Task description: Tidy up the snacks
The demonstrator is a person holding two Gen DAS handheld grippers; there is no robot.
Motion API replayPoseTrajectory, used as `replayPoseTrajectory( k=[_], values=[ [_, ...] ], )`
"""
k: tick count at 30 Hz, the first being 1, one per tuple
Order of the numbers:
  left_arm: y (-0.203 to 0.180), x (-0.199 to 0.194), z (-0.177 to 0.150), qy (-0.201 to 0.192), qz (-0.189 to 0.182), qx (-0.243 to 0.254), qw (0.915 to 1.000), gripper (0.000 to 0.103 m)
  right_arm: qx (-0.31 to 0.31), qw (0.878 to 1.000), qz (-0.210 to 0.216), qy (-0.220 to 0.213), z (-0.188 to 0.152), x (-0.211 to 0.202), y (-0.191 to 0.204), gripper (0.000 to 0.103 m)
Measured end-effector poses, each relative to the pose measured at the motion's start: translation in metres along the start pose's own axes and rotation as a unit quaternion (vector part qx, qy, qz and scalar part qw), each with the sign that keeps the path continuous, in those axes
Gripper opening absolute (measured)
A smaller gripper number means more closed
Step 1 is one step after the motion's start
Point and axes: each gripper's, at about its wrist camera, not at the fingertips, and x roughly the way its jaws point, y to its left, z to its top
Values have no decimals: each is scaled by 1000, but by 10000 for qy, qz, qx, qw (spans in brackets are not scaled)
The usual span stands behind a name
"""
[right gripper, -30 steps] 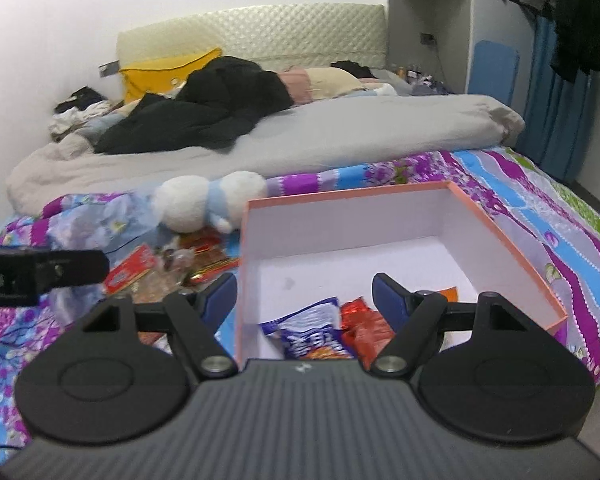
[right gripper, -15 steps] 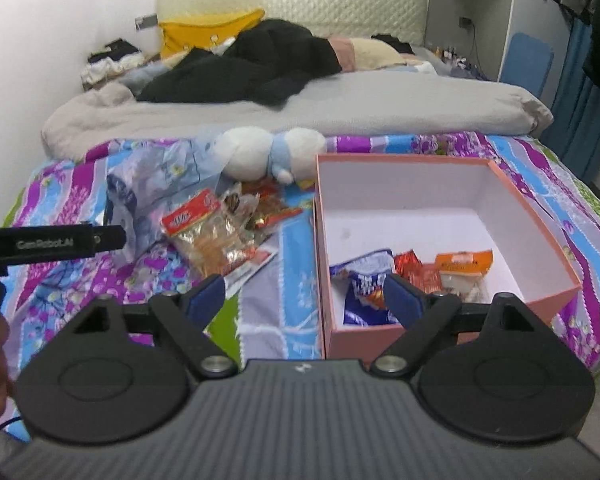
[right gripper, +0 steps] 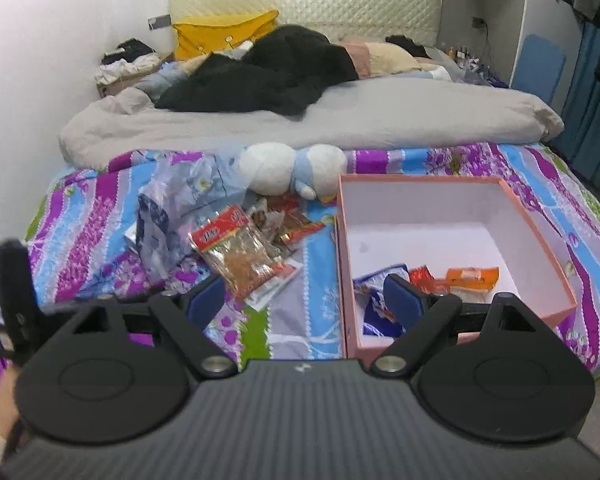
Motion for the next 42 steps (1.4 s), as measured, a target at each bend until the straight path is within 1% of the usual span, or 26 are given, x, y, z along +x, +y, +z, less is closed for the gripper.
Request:
replayPoseTrajectory(
  k=[1, 2, 5, 7, 10, 11, 13, 15, 16, 19, 21, 22, 24, 27, 30, 32, 33, 35, 37, 40, 42],
  values=[
    [2, 1, 0, 4, 23, -19, 10000, 83, -37, 10000, -19, -36, 1, 0, 3, 88],
    [4, 2, 1, 4, 27, -52, 10000, 83, -55, 9999, 83, -55, 2, 1, 5, 88],
    [11, 4, 1, -3, 18, -131, 9999, 83, -69, 9996, 186, 204, -1, 11, 13, 88],
    [15, 7, 2, 6, 18, -191, 9998, 83, -192, 9992, 335, 140, -1, 8, 21, 88],
    [20, 12, 2, 3, 12, -240, 9997, 83, -150, 9991, 347, 196, 1, 8, 26, 88],
    [21, 14, 3, 1, 12, -261, 9997, 83, -132, 9992, 331, 168, 2, 5, 29, 88],
    [24, 18, 3, 26, -1, -318, 9995, 83, -210, 9986, 491, 47, 5, 3, 32, 88],
    [26, 22, 4, 19, -54, -349, 9994, 83, -72, 9992, 342, 208, 8, 13, 30, 88],
    [26, 24, 4, 13, -70, -342, 9994, 83, -42, 9991, 346, 236, 9, 17, 29, 88],
    [27, 31, 5, 63, -84, -342, 9994, 83, 33, 9992, 210, 333, 9, 35, 27, 88],
    [27, 36, 7, 72, -101, -330, 9994, 83, 130, 9981, 304, 526, 9, 50, 22, 88],
    [26, 38, 7, 59, -127, -313, 9994, 83, 169, 9983, 306, 465, 9, 55, 19, 88],
    [25, 45, 9, 77, -145, -279, 9995, 83, 132, 9987, 90, 484, 8, 71, 15, 88],
    [27, 57, 9, 70, -225, -317, 9992, 83, 213, 9975, 125, 655, 3, 100, 8, 88],
    [28, 71, 9, 56, -378, -396, 9985, 83, 40, 9980, 124, 623, -3, 123, 10, 88],
    [29, 80, 8, 35, -491, -439, 9978, 83, -21, 9980, 218, 600, -5, 138, 11, 88],
    [28, 84, 7, 18, -553, -449, 9975, 83, -4, 9978, 333, 577, -5, 145, 11, 88],
    [29, 94, 6, 45, -627, -533, 9966, 82, 113, 9963, 693, 494, -4, 158, 10, 88],
    [29, 103, 5, 57, -792, -650, 9947, 81, 283, 9939, 973, 440, -1, 174, 8, 88],
    [24, 115, 3, 57, -930, -694, 9932, 81, 594, 9913, 1103, 408, 4, 201, 3, 87],
    [21, 124, 3, 71, -1079, -771, 9911, 81, 766, 9893, 1138, 489, 8, 222, -1, 86]
  ],
)
